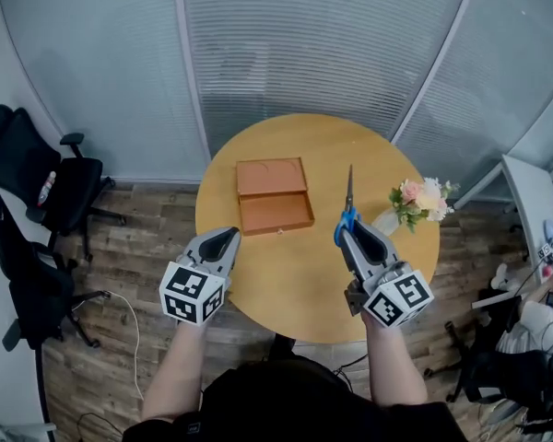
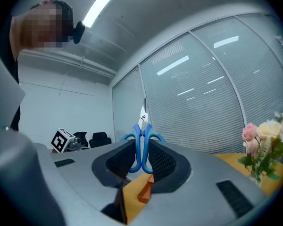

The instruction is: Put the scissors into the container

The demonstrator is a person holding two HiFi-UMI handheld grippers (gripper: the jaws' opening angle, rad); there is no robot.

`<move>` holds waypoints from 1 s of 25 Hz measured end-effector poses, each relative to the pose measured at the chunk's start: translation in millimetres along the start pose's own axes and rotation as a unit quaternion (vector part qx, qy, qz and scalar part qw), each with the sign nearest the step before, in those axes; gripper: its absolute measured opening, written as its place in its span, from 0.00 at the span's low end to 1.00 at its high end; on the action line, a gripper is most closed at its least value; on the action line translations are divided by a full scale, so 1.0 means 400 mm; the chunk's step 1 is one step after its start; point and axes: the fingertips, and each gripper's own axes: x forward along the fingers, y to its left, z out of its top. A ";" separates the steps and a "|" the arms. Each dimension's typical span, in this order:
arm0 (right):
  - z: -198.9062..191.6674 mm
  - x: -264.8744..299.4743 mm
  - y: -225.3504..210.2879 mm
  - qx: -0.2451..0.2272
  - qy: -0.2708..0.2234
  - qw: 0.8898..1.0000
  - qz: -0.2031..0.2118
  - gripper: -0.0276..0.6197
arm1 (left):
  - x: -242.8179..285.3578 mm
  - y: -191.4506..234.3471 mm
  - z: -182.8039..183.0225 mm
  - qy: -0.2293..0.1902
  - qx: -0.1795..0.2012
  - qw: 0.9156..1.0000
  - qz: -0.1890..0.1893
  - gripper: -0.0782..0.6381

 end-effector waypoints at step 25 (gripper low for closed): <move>-0.224 0.375 -0.198 -0.012 0.130 0.991 0.033 0.20 | 0.264 0.176 -0.022 0.028 -0.024 0.999 -0.019 0.13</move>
